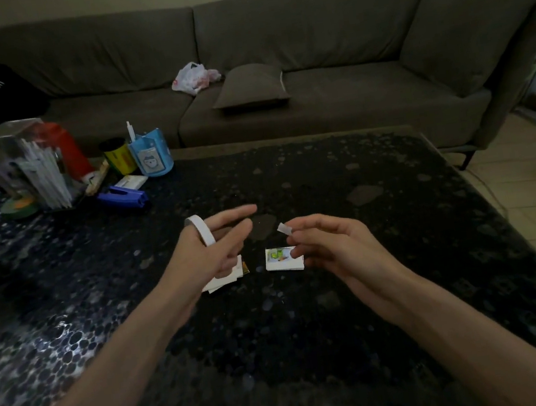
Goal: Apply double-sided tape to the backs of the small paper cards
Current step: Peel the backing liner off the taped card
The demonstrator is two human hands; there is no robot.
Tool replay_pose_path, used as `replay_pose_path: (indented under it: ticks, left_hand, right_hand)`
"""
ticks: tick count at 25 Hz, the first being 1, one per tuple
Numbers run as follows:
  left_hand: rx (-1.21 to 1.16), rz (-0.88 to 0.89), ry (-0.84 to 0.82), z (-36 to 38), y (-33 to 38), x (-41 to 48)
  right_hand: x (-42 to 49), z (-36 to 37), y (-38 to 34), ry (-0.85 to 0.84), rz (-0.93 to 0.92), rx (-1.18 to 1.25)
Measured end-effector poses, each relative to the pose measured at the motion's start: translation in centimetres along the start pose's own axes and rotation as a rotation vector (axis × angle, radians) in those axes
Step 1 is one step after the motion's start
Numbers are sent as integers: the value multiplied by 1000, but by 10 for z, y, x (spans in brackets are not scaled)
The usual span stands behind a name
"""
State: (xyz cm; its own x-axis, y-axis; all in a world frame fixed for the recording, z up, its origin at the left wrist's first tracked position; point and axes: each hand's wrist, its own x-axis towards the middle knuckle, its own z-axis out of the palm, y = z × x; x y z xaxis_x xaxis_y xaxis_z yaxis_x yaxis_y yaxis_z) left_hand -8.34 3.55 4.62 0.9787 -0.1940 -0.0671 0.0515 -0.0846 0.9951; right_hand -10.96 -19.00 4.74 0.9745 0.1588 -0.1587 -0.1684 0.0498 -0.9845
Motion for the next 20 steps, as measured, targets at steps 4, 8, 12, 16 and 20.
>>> replay_pose_path:
  ticks: [4,8,12,16,20]
  left_hand:
    - [233,8,-44,3,-5,-6]
    - [337,117,-84,11,-5,-10]
    - [323,157,-77,14,-1,-10]
    - [385,203,-17,15,2,-9]
    - [391,231,73,17,-2,-6]
  right_hand:
    - [3,-1,3,-32,69,-28]
    - [5,-1,5,-65,78,-52]
    - [7,0,7,-79,90,-74]
    - [7,1,7,-87,82,-65]
    - [6,4,9,-89,80,-58]
